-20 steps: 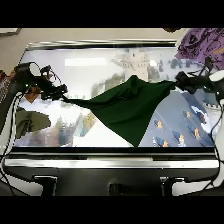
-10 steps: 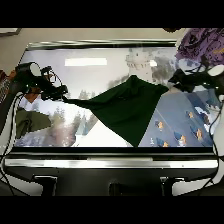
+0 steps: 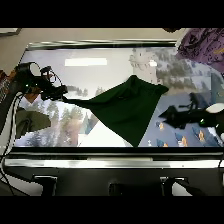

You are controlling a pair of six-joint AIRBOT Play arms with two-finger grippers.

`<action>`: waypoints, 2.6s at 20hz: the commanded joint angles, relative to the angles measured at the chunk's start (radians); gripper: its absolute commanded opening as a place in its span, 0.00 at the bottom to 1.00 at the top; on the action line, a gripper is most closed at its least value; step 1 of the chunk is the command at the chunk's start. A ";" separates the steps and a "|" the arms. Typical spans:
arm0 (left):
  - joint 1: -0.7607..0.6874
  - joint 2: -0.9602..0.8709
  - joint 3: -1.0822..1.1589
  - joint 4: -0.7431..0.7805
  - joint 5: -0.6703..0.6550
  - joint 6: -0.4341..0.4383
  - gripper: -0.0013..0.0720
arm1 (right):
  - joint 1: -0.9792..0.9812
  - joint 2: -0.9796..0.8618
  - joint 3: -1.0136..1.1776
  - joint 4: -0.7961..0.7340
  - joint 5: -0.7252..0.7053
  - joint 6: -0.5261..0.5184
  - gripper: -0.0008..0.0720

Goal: Fold the clothes and pants, and hang the long-sleeved shirts on hangers.

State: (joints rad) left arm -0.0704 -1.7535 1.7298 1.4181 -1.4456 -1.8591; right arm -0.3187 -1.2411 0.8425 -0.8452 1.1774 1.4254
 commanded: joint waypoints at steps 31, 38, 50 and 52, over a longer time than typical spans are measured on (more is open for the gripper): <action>0.051 0.552 0.359 0.158 0.168 0.093 0.05 | 0.528 0.166 0.953 -0.643 -0.084 0.231 0.05; 0.051 0.991 0.315 0.281 0.265 -0.014 0.05 | 0.528 0.424 1.149 -0.661 -0.074 0.231 0.05; 0.050 0.564 0.195 0.244 0.287 0.041 0.05 | 0.528 0.026 1.107 -0.777 0.066 0.304 0.05; 0.050 0.378 0.196 0.205 0.325 0.057 0.05 | 0.528 -0.130 1.099 -0.813 0.060 0.304 0.05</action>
State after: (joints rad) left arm -0.0200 -1.1671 1.9339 1.6676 -1.1603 -1.8389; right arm 0.2085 -1.1858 1.9553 -1.5974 1.2121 1.7229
